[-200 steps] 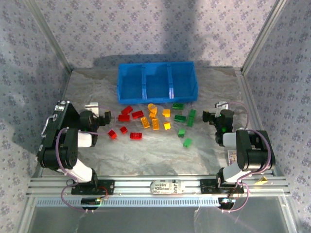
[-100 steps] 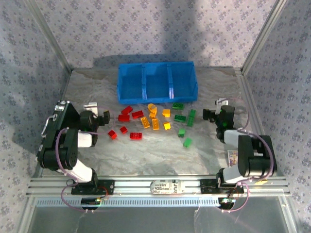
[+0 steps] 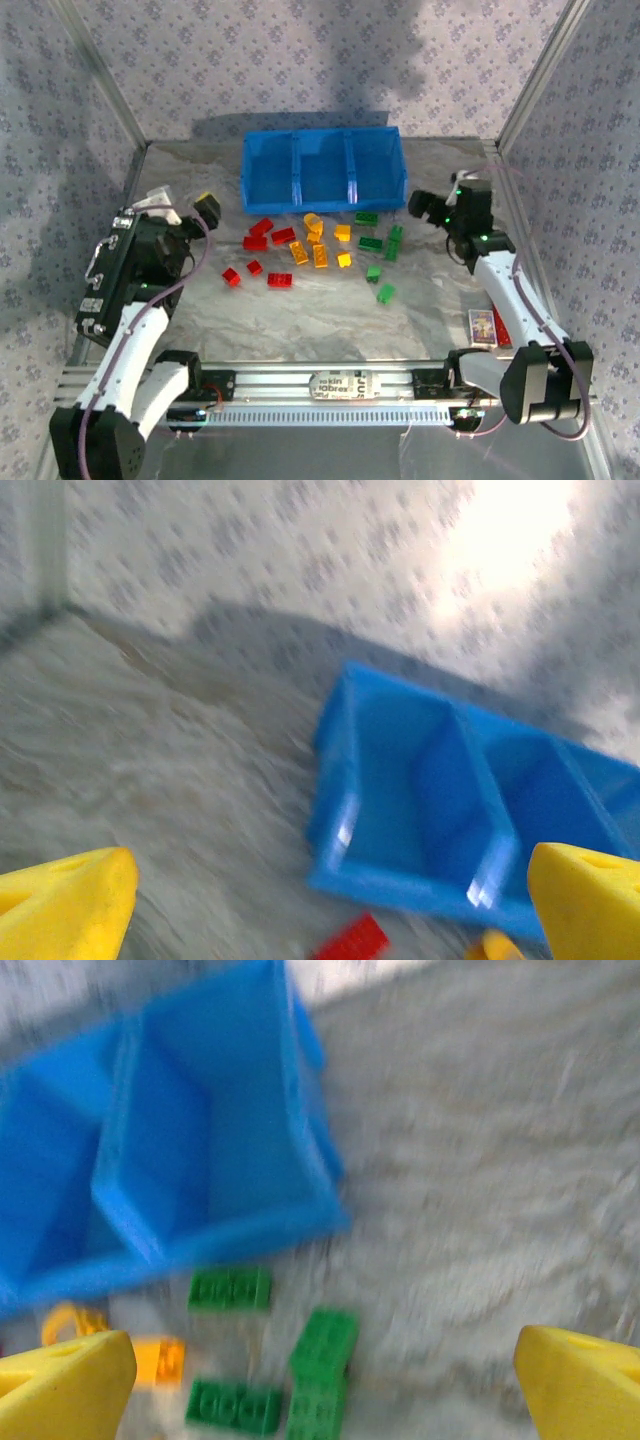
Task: Sort the legos into containers by color
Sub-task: Pick up the lego from the center of the table.
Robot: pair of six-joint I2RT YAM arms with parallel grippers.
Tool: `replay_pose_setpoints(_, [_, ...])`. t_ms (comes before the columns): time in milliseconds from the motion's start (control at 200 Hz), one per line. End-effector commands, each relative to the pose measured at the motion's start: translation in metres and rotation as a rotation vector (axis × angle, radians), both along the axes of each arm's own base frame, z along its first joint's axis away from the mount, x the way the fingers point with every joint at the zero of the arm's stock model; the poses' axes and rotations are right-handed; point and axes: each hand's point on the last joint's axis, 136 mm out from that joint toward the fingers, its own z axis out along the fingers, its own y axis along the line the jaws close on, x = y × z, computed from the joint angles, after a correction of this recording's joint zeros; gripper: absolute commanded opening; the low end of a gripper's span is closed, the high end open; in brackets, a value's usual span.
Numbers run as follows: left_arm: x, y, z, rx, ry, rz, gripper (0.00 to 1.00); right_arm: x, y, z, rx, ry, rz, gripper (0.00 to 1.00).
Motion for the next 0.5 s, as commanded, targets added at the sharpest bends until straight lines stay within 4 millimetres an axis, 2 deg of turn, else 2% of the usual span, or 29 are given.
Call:
replay_pose_setpoints(0, [-0.028,-0.057,-0.048,0.054,0.302,-0.176,1.00,-0.034,0.010,-0.030,-0.089,0.204,0.011,0.99])
replay_pose_setpoints(125, [-0.051,-0.112,-0.080,0.272,0.429,-0.267,1.00,-0.046,0.023,-0.040,-0.115,0.255,0.053,0.97])
replay_pose_setpoints(210, [-0.066,-0.136,-0.100,0.350,0.482,-0.305,1.00,-0.052,0.031,-0.041,-0.125,0.269,0.079,0.95])
replay_pose_setpoints(360, [-0.086,-0.152,-0.130,0.323,0.560,-0.351,0.95,-0.065,0.041,-0.044,-0.125,0.317,0.126,0.95])
replay_pose_setpoints(495, [-0.101,-0.157,-0.151,0.310,0.614,-0.382,0.93,-0.069,0.049,-0.051,-0.122,0.342,0.165,0.89])
